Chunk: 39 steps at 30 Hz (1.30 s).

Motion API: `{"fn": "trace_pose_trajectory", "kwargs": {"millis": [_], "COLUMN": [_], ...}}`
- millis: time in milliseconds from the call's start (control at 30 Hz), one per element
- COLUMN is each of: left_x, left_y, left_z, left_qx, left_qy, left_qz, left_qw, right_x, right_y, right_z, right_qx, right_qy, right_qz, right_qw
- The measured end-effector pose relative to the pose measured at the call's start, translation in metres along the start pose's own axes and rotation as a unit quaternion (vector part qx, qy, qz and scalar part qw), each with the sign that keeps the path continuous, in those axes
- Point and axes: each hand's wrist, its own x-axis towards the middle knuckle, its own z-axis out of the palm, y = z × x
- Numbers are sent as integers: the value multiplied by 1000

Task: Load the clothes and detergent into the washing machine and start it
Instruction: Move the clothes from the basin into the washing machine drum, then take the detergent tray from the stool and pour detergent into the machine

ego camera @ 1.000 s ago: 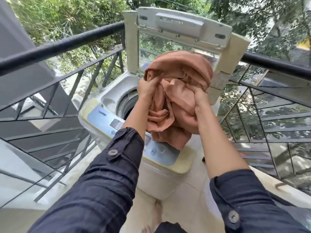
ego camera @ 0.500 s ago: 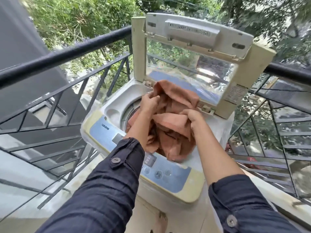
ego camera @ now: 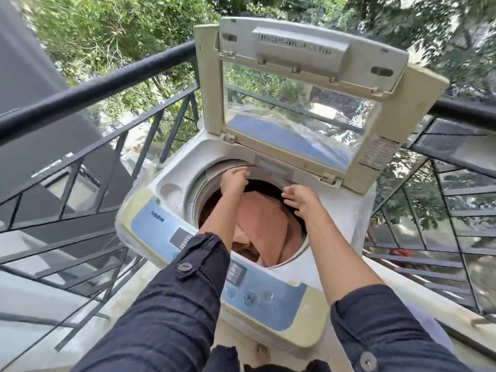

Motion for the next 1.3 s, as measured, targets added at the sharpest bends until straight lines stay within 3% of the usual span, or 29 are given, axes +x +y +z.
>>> {"fn": "trace_pose_trajectory", "kwargs": {"millis": [200,467,967,1133,1300], "left_x": [20,66,129,129,132], "left_y": [8,13,-4,-2,-3], "left_z": [5,20,54,59,58], "left_qx": [-53,-106,-188,-240,-242], "left_qy": [16,-71,-146,-183,-179], "left_qz": [-55,-145,-287,-296,-296], "left_qw": [997,981,928,906,906], "right_x": [18,51,113,119,117], "right_y": [-5,-11,-21,-26,-22], "right_z": [14,31,62,64,66], "right_qx": [64,173,423,507,531], "right_qy": [-13,24,131,110,114], "right_qz": [26,48,85,62,53], "right_qw": [997,984,893,853,838]}}
